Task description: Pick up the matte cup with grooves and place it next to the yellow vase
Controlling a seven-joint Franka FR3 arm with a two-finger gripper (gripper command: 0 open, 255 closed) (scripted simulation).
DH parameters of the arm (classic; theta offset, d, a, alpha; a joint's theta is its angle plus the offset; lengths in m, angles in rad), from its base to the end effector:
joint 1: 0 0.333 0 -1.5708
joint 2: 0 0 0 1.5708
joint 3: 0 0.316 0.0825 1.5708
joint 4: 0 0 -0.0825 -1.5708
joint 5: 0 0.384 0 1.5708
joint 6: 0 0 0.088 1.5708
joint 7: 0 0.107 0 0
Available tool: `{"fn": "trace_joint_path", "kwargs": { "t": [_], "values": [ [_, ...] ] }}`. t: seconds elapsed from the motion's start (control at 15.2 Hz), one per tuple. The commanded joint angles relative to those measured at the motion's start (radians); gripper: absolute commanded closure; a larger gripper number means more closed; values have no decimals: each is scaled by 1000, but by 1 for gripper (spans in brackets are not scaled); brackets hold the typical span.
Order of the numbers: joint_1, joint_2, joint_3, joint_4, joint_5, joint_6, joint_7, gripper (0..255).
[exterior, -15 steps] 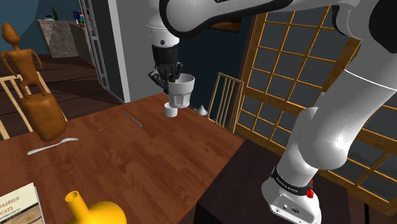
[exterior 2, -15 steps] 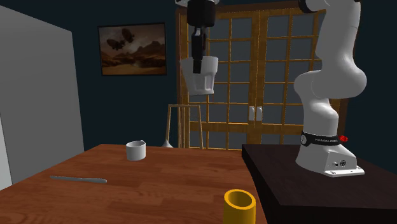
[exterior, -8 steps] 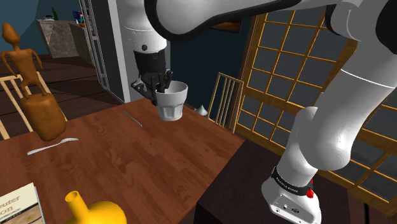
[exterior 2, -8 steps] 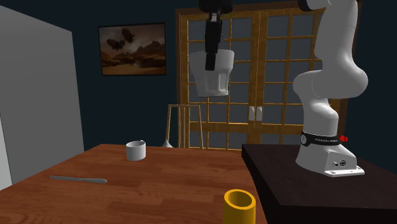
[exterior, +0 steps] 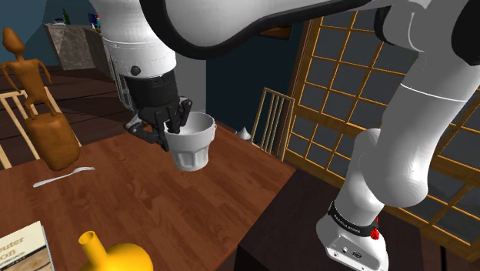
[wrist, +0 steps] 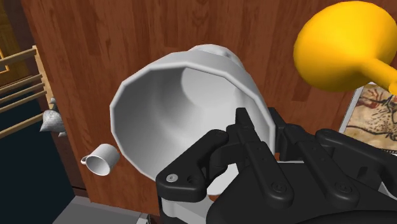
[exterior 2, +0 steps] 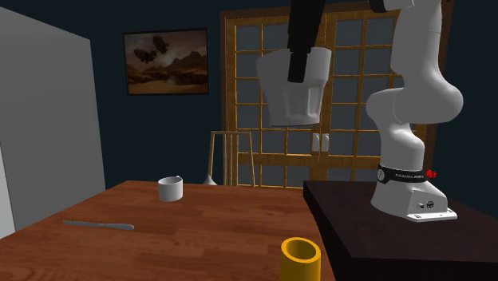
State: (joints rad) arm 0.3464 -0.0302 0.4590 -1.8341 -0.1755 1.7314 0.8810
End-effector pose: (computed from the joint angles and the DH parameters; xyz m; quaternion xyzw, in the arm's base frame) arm 0.3884 0.3848 0.5297 0.9948 -0.0207 0.0440 0.0898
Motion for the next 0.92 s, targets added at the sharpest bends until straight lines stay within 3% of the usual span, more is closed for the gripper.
{"fn": "trace_joint_path", "kwargs": {
  "t": [0.0, 0.86],
  "values": [
    [20, 17, 22, 22, -3, -15, 43, 255],
    [20, 42, 22, -125, -23, 151, 79, 255]
  ]
}}
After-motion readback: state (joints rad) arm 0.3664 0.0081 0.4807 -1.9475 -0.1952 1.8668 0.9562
